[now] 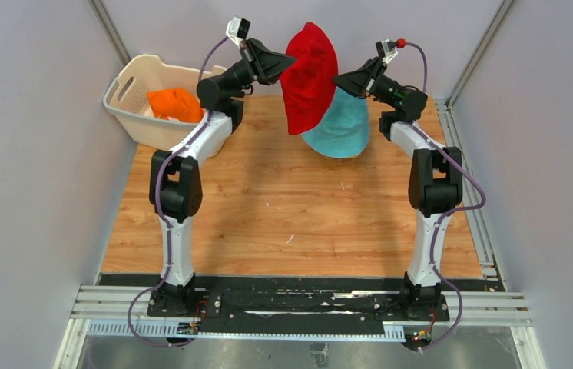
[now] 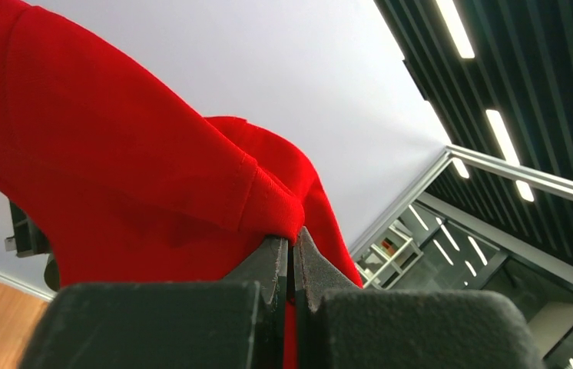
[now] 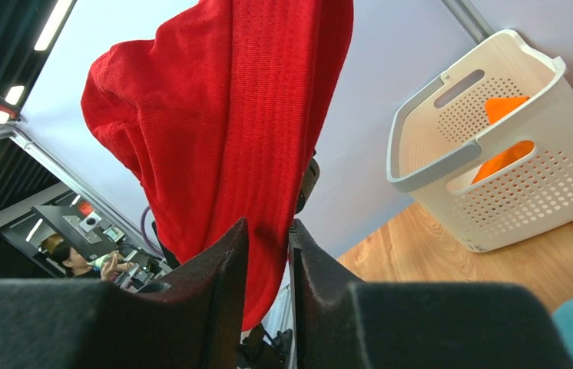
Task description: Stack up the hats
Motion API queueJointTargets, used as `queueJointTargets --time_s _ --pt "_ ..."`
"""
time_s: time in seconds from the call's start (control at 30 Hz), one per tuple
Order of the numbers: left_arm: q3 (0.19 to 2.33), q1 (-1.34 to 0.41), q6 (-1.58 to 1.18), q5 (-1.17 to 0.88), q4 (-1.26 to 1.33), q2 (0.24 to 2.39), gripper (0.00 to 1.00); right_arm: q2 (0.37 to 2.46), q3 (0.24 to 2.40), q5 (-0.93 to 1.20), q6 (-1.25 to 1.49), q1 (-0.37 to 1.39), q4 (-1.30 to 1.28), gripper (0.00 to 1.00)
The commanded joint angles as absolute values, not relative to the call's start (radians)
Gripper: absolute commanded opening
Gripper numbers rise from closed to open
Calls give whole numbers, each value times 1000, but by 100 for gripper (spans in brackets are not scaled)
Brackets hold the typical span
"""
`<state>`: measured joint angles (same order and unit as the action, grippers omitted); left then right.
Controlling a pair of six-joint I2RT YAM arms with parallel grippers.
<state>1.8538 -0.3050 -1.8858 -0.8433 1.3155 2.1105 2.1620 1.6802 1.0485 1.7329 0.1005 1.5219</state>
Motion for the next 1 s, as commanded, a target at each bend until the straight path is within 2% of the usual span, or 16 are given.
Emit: queueJointTargets --time_s 0.0,0.07,0.1,0.27,0.57,0.77,0.97 --pt "1849 -310 -1858 -851 1349 2129 0 2128 1699 1067 1742 114 1581 13" --pt "1846 -308 -1855 -854 1344 2136 0 2131 1703 1067 1744 114 1577 1" --pt "1846 -304 -1851 -854 1342 2138 0 2132 1705 1066 1744 113 1574 1" --pt "1780 -254 -1752 -847 1241 2113 0 2141 1740 1054 1708 114 1508 1" --pt "1710 -171 -1395 -774 760 2058 0 2227 1941 1039 1626 139 1318 1" --pt "1802 -170 -1397 -756 727 2112 0 2301 2096 1042 1448 169 1046 1" --pt "1838 -162 -1364 -732 670 2122 0 2407 2253 1034 1406 175 921 1"
